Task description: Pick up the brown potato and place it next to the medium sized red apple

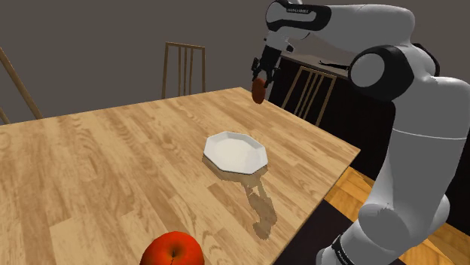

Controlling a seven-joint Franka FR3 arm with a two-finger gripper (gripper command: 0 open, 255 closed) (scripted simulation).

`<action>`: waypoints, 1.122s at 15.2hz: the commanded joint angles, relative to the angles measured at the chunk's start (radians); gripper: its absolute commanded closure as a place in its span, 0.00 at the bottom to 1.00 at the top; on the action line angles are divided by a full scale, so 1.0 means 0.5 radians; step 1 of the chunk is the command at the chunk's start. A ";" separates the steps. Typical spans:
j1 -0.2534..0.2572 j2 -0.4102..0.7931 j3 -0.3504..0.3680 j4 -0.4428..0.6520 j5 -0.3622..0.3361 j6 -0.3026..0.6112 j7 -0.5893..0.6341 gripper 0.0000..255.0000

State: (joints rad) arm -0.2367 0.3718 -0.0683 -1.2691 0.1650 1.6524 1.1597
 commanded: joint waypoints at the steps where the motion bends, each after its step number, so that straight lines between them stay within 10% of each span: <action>1: 0.052 -0.139 0.016 -0.195 -0.014 0.065 0.056 1.00; 17: 0.437 -0.765 0.294 -1.041 -0.067 0.373 0.684 1.00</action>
State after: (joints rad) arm -0.0293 -0.0019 0.0681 -1.7759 0.1320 1.8312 1.4795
